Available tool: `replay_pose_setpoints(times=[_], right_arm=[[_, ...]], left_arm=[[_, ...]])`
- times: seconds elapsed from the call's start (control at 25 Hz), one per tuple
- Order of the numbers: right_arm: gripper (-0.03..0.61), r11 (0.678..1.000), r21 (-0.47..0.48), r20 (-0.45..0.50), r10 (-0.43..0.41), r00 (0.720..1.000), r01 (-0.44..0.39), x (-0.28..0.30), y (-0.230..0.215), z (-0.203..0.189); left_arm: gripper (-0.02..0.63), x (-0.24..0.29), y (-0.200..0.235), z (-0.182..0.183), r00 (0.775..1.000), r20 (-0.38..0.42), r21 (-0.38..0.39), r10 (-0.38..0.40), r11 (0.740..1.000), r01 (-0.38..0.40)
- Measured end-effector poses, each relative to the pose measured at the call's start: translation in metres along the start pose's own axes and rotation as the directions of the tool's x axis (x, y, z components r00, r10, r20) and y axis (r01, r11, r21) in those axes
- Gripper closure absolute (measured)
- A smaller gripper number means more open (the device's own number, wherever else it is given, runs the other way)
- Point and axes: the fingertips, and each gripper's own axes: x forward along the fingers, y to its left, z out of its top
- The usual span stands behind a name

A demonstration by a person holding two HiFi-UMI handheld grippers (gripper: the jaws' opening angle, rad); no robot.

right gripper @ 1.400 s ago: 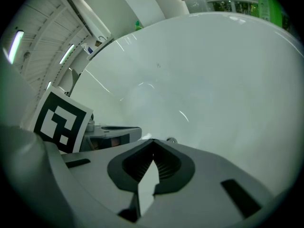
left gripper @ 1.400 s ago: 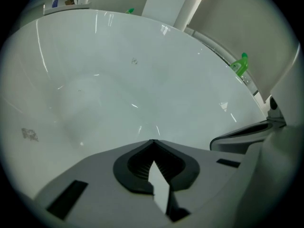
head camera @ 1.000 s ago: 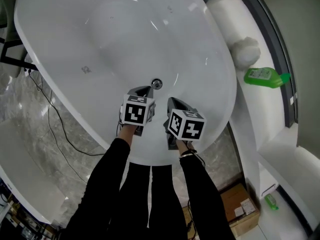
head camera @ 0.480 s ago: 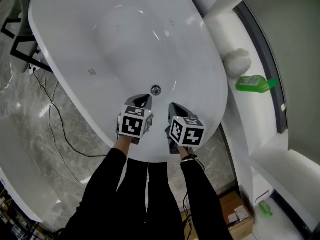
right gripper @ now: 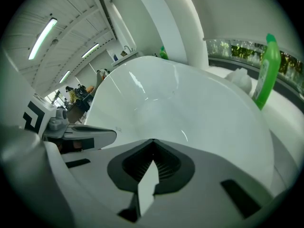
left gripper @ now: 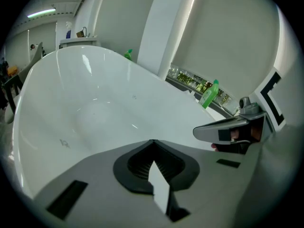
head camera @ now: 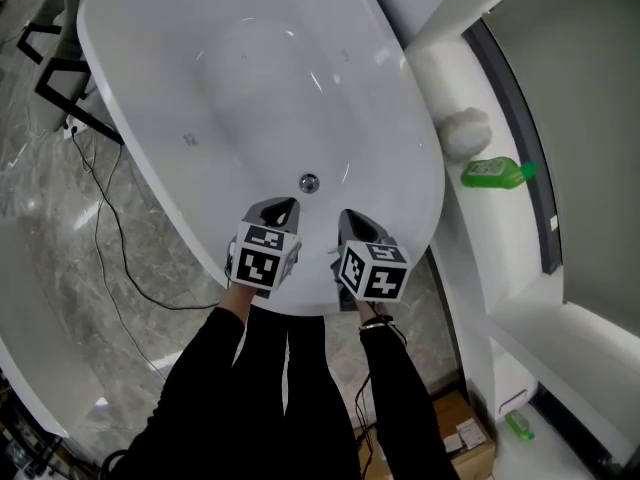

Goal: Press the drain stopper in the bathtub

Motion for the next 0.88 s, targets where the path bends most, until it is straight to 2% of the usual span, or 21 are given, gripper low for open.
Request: replay_pose_setpoints(times=[0.24, 0.52, 0.88], right_arm=[[0.58, 0.999, -0.033, -0.001, 0.008, 1.0, -0.008, -0.008, 0.002, -0.005], [0.58, 1.0, -0.017, -0.012, 0.011, 1.0, -0.012, -0.009, 0.004, -0.016], [0.58, 0.999, -0.026, -0.017, 0.019, 1.0, -0.019, -0.01, 0.011, -0.02]], left_arm=[[0.609, -0.013, -0.002, -0.004, 1.0, 0.016, -0.017, 0.006, 1.0, -0.006], [0.609, -0.02, 0.001, -0.015, 1.0, 0.016, -0.055, 0.02, 0.998, -0.019], [0.609, -0.024, 0.001, -0.011, 0.999, 0.033, -0.069, 0.023, 0.997, -0.02]])
